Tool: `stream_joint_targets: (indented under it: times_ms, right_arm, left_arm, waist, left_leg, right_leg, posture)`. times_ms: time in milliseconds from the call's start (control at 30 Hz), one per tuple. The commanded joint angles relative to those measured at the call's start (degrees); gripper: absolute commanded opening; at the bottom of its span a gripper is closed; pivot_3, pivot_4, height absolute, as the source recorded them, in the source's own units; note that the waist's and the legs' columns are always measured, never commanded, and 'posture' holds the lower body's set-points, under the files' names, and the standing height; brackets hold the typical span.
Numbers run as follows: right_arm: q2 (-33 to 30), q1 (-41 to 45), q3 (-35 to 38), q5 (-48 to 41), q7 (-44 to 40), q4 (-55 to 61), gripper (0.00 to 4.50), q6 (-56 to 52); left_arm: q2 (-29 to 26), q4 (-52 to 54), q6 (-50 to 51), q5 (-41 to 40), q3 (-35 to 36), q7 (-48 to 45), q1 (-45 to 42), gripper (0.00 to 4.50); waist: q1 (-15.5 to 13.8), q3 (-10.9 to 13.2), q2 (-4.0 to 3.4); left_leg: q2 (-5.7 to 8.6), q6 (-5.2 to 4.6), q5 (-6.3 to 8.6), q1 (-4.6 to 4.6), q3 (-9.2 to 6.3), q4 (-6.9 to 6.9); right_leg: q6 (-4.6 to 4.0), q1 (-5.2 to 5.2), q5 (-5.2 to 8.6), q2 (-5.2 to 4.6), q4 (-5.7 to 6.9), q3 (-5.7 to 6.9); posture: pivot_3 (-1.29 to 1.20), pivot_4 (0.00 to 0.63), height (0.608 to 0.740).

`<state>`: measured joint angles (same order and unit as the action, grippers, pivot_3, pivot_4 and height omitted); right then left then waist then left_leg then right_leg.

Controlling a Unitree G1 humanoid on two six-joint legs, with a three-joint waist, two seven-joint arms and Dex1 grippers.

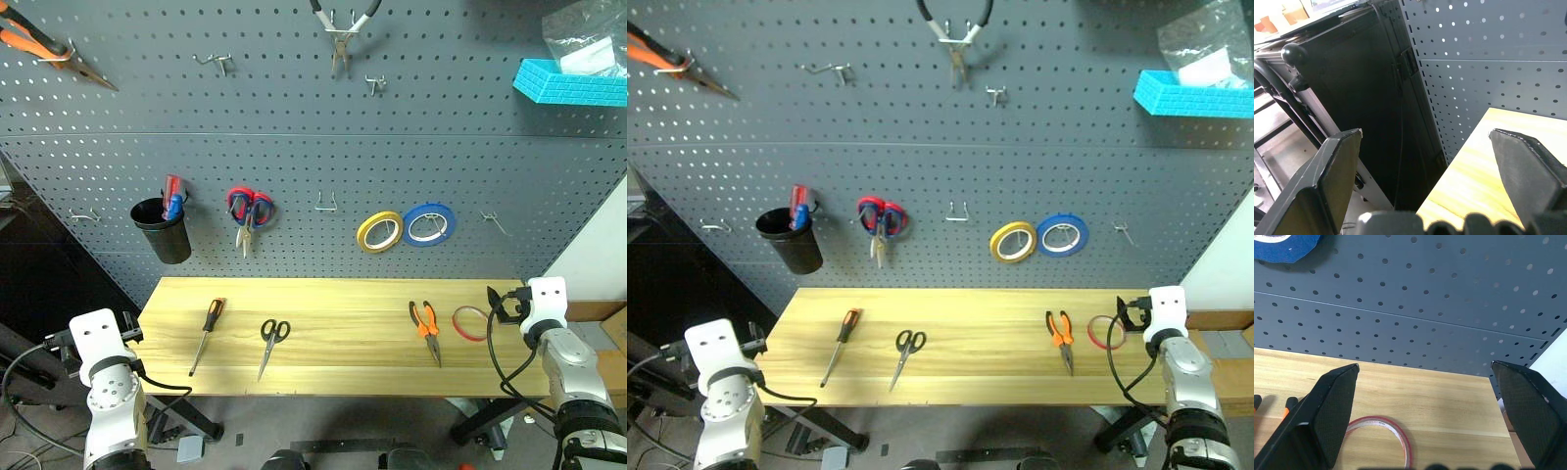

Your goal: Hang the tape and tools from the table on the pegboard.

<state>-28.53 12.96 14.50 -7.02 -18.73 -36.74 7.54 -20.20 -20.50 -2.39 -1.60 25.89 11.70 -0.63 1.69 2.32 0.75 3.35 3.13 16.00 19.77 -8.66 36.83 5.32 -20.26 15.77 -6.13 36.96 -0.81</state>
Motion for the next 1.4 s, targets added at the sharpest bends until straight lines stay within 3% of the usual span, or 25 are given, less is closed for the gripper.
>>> stream_joint_targets:
  times_ms: [33,400,667,867,967,1133,1300,1400]
  right_arm:
    - [-1.07,1.37,0.81,-0.37,-0.22,1.0,4.5,0.61]
    - [-1.11,0.12,1.21,-1.6,-1.32,4.03,4.5,-1.59]
    - [-2.0,-10.04,-0.27,-2.96,-4.66,25.05,4.5,-14.52]
    - [-3.43,-15.13,-2.35,-1.49,-6.77,34.69,4.5,-20.88]
    - [-3.97,-15.1,-3.47,-1.8,-8.02,37.54,4.5,-24.78]
    - [-6.04,-9.75,-6.26,0.15,-9.43,37.13,4.5,-30.49]
    - [-7.37,-4.34,-9.8,2.03,-10.72,32.89,4.5,-34.82]
    - [-8.68,2.5,-13.76,4.65,-13.1,24.0,4.5,-35.82]
  left_arm:
    - [-1.33,2.08,-2.62,1.74,-0.89,-0.01,-0.07,4.46]
    - [-0.45,6.5,2.53,1.19,-1.48,-0.73,1.57,4.46]
    - [4.59,25.22,15.69,-4.14,-7.13,-8.1,4.41,4.46]
    - [3.54,28.71,20.44,-4.47,-12.19,-13.64,0.97,4.46]
    - [-0.8,29.59,18.9,-1.01,-18.59,-19.79,-1.16,4.46]
    - [-5.18,31.76,20.16,-5.33,-28.59,-37.13,-8.28,4.46]
    - [-7.8,31.29,19.21,-7.33,-33.57,-48.39,-13.0,4.46]
    - [-7.37,30.46,19.51,-10.25,-36.52,-55.97,-17.8,4.46]
  waist:
    - [-0.01,0.0,0.0]
    - [0.01,0.13,-0.01]
    - [-0.22,1.36,-0.49]
    - [0.24,4.22,-0.54]
    - [0.42,5.71,-0.37]
    - [1.18,7.56,-0.38]
    - [2.17,9.07,-0.27]
    - [3.09,10.51,-0.21]
  left_leg:
    - [0.0,0.0,0.0,0.0,0.0,0.0]
    - [-0.01,-0.02,0.01,0.0,0.03,-0.01]
    - [-0.02,-0.1,0.07,0.11,0.04,0.0]
    - [-0.09,-0.11,0.08,0.11,0.23,0.01]
    - [-0.12,-0.11,0.08,0.19,0.34,0.02]
    - [-0.12,-0.13,0.06,1.07,0.44,0.17]
    - [-0.17,-0.18,0.09,1.19,0.55,0.0]
    - [-0.23,-0.3,0.17,1.45,0.72,0.03]
  right_leg:
    - [0.0,0.0,0.0,0.0,0.0,0.0]
    - [0.01,-0.01,0.01,0.0,0.0,-0.02]
    - [0.09,0.0,0.06,-0.02,-0.05,0.0]
    - [0.32,-0.06,0.24,-0.01,-0.03,-0.07]
    - [0.29,-0.19,0.22,-0.01,0.0,-0.13]
    - [0.07,-1.03,0.03,-0.01,0.04,-0.17]
    - [0.02,-1.23,0.03,-0.03,-0.01,-0.16]
    - [-0.02,-1.5,0.06,-0.05,0.03,-0.22]
  posture:
    - [-0.01,0.007,0.74]
    - [-0.01,0.028,0.74]
    - [-0.07,0.088,0.74]
    - [-0.1,0.143,0.74]
    - [-0.12,0.168,0.74]
    - [-0.16,0.215,0.74]
    - [-0.18,0.25,0.74]
    - [-0.17,0.277,0.74]
